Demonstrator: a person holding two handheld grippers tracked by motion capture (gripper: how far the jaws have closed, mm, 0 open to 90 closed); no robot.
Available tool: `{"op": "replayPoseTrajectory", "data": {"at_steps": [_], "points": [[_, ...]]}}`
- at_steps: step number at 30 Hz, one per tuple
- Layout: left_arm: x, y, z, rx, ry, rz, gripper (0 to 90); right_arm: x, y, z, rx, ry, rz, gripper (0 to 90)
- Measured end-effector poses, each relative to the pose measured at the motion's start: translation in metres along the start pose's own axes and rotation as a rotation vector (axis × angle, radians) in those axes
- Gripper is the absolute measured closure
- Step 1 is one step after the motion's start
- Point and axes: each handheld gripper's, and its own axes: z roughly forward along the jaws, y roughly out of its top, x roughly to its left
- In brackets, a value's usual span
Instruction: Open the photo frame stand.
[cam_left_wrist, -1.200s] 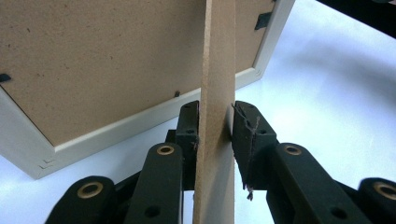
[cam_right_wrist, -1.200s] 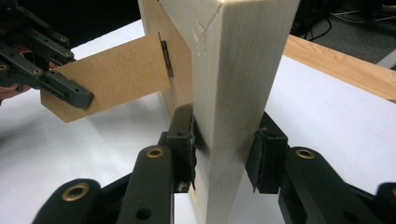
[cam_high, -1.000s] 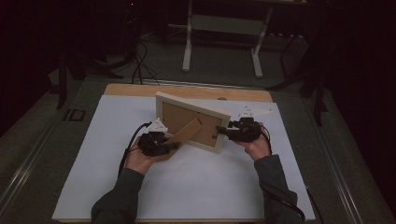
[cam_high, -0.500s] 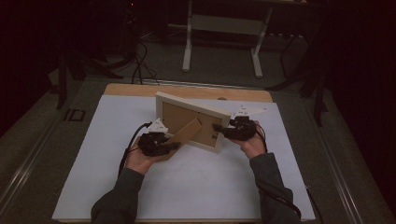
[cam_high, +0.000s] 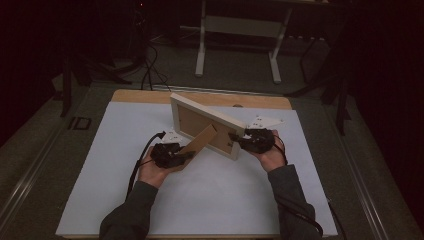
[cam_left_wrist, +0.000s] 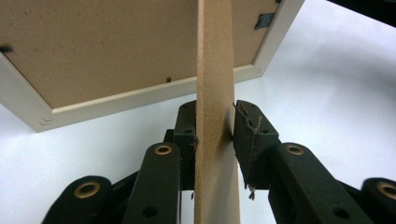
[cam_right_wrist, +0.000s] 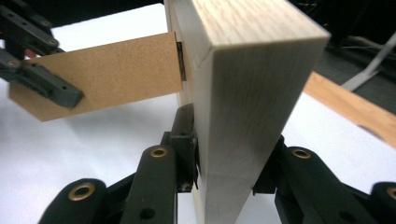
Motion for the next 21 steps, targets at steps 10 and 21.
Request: {"op": "replayPoseTrajectory", "data": {"at_steps": [10, 21], "points": [[-0.001, -0.002, 0.003, 0.042, 0.032, 0.031, 66.7, 0.005, -0.002, -0.001, -0.003, -0.009, -0.024, 68.2], [0.007, -0.001, -0.008, -0.011, 0.001, -0.021, 65.4, 0.008, -0.007, 0.0, -0.022, 0.068, 0.015, 65.9]]}}
